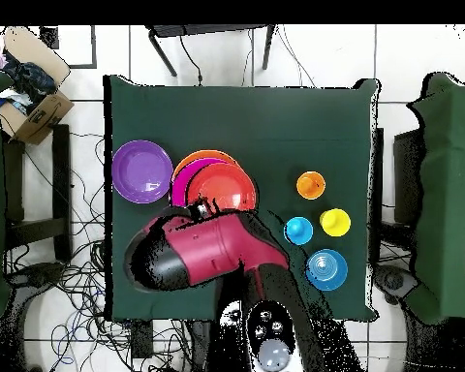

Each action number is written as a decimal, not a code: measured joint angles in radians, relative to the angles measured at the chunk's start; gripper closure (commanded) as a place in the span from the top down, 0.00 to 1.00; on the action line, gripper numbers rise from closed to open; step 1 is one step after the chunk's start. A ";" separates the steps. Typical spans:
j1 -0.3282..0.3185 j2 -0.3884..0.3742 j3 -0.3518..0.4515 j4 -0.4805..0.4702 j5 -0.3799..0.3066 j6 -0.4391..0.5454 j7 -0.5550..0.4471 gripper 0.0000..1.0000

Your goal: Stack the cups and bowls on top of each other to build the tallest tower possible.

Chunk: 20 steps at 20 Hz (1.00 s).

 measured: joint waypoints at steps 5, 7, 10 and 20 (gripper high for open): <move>-0.113 0.006 0.092 0.020 0.008 0.000 0.000 1.00; -0.136 0.013 0.112 0.020 0.008 0.000 0.000 1.00; -0.197 0.035 0.167 0.020 0.007 0.002 0.000 1.00; -0.372 0.128 0.310 -0.027 -0.038 0.152 -0.068 1.00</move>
